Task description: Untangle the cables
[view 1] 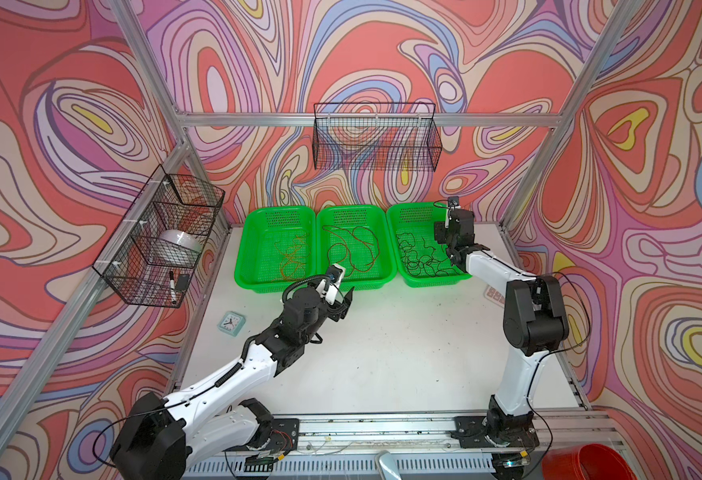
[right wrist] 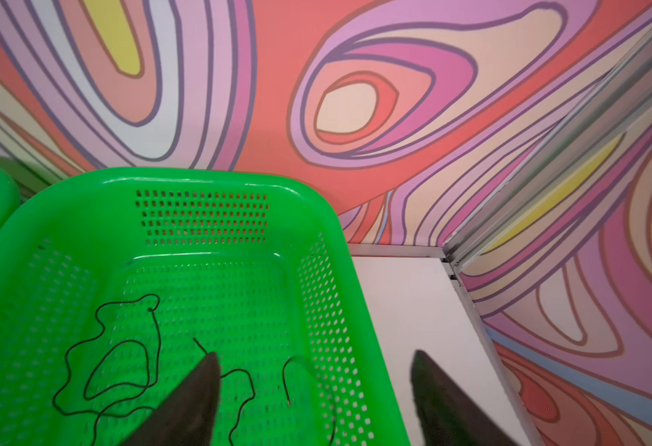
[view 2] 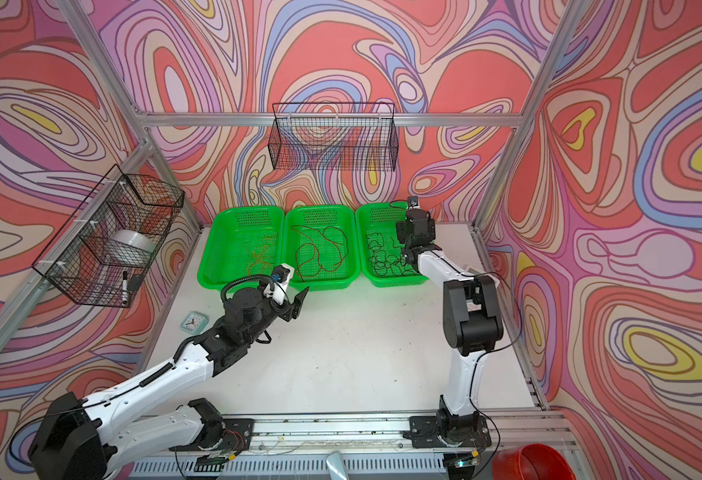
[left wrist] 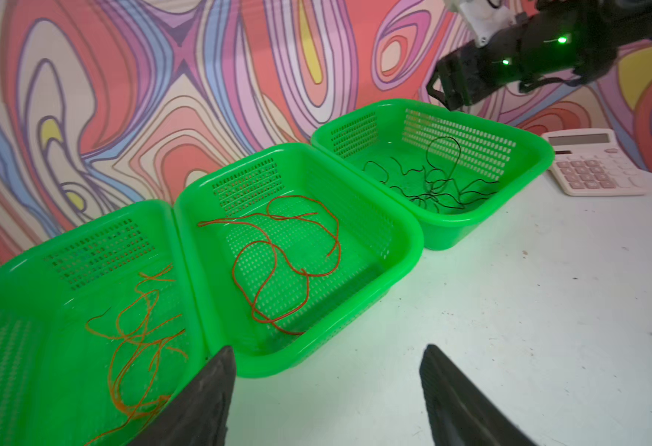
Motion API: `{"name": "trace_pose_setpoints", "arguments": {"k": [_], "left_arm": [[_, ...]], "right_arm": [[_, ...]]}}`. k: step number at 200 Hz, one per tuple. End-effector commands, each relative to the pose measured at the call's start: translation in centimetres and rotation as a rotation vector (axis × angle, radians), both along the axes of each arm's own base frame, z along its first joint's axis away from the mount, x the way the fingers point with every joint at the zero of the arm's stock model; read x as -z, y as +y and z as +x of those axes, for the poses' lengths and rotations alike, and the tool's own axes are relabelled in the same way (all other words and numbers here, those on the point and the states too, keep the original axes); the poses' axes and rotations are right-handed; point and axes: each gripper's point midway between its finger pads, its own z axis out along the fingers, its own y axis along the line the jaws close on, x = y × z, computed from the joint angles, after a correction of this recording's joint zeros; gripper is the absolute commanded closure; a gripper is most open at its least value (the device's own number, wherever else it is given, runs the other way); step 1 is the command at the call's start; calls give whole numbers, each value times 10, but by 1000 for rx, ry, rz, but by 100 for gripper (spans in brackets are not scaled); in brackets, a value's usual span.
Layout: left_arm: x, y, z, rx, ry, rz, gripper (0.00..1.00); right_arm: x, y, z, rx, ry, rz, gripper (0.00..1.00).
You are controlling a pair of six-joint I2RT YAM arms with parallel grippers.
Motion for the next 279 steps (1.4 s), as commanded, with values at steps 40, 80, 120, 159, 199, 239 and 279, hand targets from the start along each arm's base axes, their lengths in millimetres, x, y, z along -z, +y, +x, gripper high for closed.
{"name": "trace_pose_setpoints", "arguments": {"k": [40, 80, 120, 159, 199, 239, 279], "left_arm": [[56, 137, 11, -481, 99, 141, 0], [100, 175, 26, -639, 89, 136, 0], [113, 166, 44, -561, 22, 79, 0], [124, 191, 50, -559, -4, -32, 0], [142, 180, 59, -470, 70, -30, 0], [146, 179, 67, -460, 96, -20, 0], [146, 180, 68, -460, 106, -22, 0]], "right_arm": [[-3, 6, -91, -6, 9, 232, 2], [62, 8, -155, -79, 68, 220, 2], [74, -12, -163, -81, -77, 183, 2], [83, -22, -167, -136, -258, 188, 2], [96, -33, -153, -54, -159, 179, 2], [97, -35, -148, -53, -143, 194, 2], [100, -34, -146, -57, -128, 193, 2]]}}
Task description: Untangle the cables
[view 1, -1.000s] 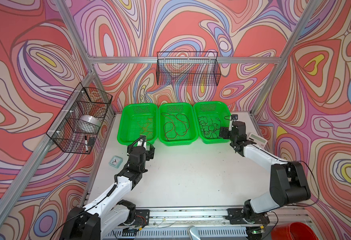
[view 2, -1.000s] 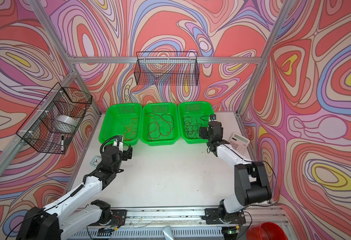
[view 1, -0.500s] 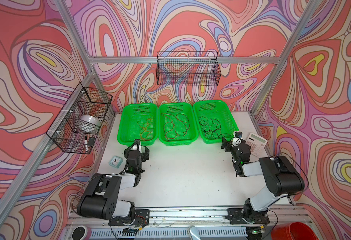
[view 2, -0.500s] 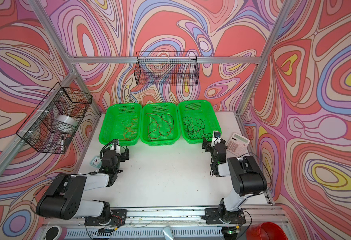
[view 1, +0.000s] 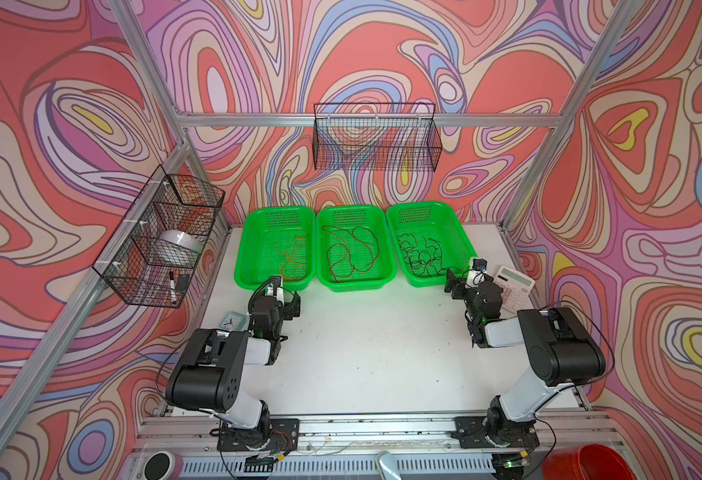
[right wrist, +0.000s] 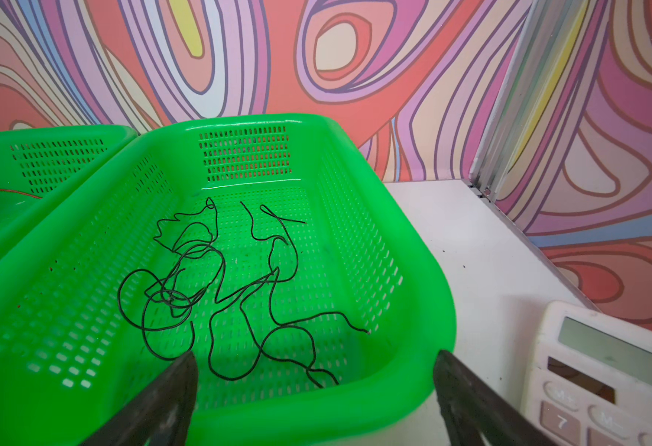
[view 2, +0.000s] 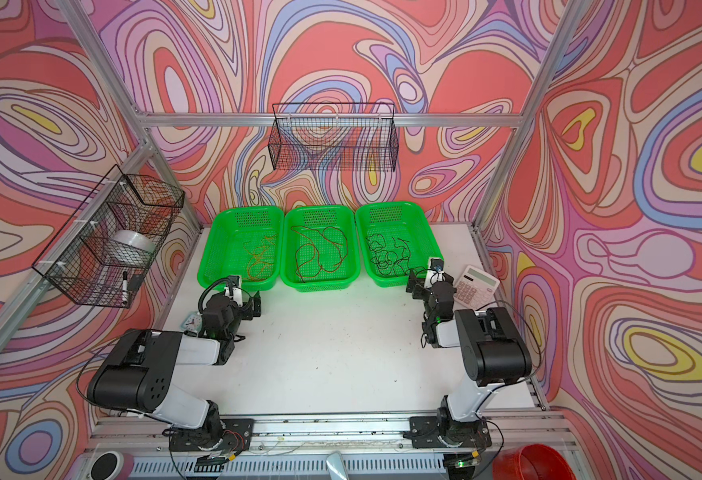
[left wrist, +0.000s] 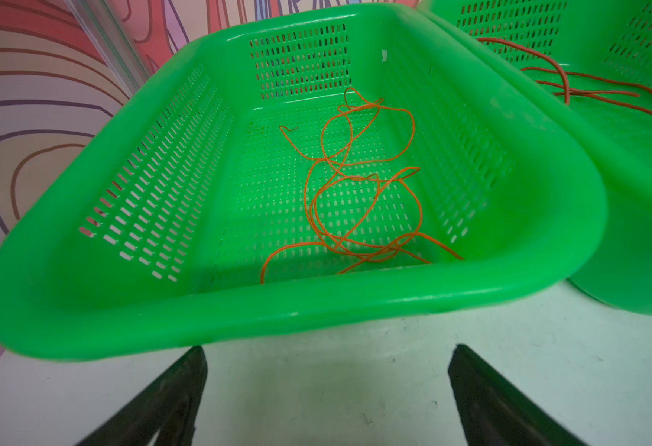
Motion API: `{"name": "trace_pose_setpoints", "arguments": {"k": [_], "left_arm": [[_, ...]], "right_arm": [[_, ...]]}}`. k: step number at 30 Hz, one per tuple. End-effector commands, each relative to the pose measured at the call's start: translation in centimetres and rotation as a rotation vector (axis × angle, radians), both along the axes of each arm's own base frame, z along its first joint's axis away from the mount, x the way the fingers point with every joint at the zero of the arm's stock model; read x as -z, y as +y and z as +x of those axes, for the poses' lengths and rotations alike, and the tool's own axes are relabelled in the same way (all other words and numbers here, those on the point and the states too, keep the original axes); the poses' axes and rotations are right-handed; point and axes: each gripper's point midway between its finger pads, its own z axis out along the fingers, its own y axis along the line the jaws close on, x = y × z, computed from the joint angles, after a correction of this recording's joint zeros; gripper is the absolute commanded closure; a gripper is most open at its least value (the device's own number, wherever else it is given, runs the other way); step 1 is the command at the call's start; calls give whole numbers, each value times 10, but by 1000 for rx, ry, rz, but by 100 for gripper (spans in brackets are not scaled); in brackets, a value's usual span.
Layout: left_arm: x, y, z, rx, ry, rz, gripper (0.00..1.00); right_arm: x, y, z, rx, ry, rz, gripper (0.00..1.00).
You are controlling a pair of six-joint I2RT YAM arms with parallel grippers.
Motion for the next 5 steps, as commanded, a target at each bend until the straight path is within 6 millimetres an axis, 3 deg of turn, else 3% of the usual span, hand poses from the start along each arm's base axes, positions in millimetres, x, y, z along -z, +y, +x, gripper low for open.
{"name": "trace_pose_setpoints", "arguments": {"k": [1, 5], "left_arm": [[-6, 0, 5, 7, -10, -16, 0], [-6, 2, 6, 2, -8, -20, 0]], "right_arm": [[32, -6, -5, 19, 114, -17, 2], [29, -7, -7, 21, 103, -7, 2]]}}
